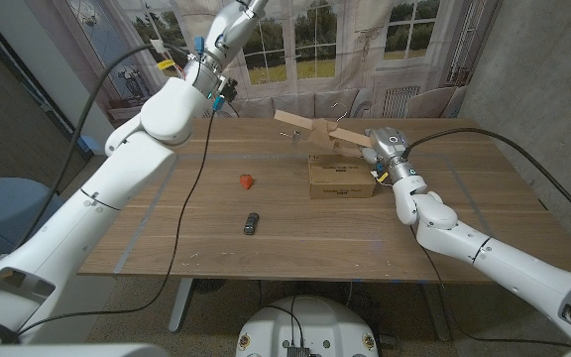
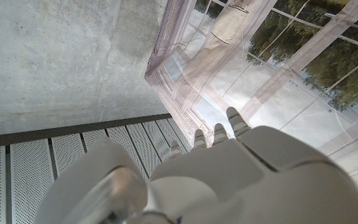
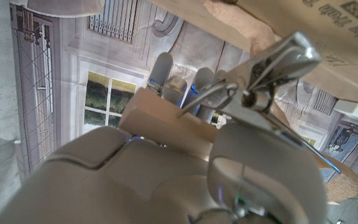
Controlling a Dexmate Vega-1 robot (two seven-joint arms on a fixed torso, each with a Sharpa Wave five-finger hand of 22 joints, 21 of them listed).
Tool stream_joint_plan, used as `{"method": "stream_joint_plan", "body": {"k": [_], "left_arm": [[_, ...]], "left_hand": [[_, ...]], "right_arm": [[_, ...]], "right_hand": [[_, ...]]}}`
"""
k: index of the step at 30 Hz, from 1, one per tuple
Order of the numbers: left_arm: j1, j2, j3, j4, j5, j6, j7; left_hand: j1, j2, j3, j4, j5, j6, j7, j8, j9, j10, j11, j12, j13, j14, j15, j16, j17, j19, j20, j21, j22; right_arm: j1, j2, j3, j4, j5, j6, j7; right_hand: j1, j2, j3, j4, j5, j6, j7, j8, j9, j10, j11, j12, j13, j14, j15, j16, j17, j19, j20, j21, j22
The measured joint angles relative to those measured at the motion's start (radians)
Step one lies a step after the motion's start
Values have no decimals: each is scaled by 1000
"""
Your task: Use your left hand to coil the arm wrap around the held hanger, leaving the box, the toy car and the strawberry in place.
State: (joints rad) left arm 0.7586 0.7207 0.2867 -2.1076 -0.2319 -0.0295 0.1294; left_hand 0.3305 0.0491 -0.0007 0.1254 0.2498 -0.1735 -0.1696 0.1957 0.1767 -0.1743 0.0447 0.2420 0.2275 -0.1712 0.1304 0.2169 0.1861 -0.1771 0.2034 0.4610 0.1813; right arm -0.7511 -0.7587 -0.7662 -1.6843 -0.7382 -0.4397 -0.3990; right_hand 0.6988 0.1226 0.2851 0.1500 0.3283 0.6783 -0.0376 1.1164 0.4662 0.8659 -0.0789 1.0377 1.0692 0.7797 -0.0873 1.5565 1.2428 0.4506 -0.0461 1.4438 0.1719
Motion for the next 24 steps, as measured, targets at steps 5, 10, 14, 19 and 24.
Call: {"method": "stream_joint_plan", "body": {"k": [5,10,14,19,24], "left_arm": [[0,6,0,7,-15,-4,-17],[-5,12,3,12,-26,-4,-31],[-9,16,6,15,-36,-4,-41],[-12,20,7,18,-49,-4,-52],[-12,25,8,19,-62,-4,-61]], "left_hand": [[0,0,0,0,0,0,0,-4,0,0,0,-4,-4,0,0,0,0,0,0,0,0],[0,0,-2,-2,0,0,0,-4,0,0,0,-7,-5,0,0,0,0,0,0,0,0],[0,0,-3,-3,0,0,0,-8,0,4,4,-7,-5,0,0,-5,0,0,0,0,0],[0,0,-3,-3,0,0,0,-8,0,4,4,-7,-7,0,0,-8,0,0,0,0,0],[0,0,-3,-3,0,0,0,-8,0,4,4,-7,-9,0,0,-8,0,0,0,-5,0]], "right_arm": [[11,-23,1,-27,-3,-15,101],[22,-40,1,-46,-7,-32,188],[34,-50,1,-56,-15,-47,264],[44,-62,-8,-67,-29,-57,339],[56,-71,-18,-75,-46,-66,402]], "right_hand": [[-17,4,-12,4,15,-14,-11,-7,6,-16,6,0,-4,-29,9,-4,-2,-12,-2,-37,-5],[-23,4,-16,8,32,-25,-14,-11,9,-38,2,0,-4,-65,17,-8,-2,-19,2,-84,-5],[-27,-1,-25,8,46,-27,-16,-11,9,-48,5,0,-9,-80,19,-15,-2,-19,2,-110,-5],[-27,-1,-25,8,55,-32,-21,-19,9,-56,4,0,-14,-91,23,-16,-2,-19,2,-133,-5],[-27,-1,-36,6,71,-32,-21,-26,9,-59,2,0,-25,-102,23,-18,-7,-19,2,-160,-4]]}}
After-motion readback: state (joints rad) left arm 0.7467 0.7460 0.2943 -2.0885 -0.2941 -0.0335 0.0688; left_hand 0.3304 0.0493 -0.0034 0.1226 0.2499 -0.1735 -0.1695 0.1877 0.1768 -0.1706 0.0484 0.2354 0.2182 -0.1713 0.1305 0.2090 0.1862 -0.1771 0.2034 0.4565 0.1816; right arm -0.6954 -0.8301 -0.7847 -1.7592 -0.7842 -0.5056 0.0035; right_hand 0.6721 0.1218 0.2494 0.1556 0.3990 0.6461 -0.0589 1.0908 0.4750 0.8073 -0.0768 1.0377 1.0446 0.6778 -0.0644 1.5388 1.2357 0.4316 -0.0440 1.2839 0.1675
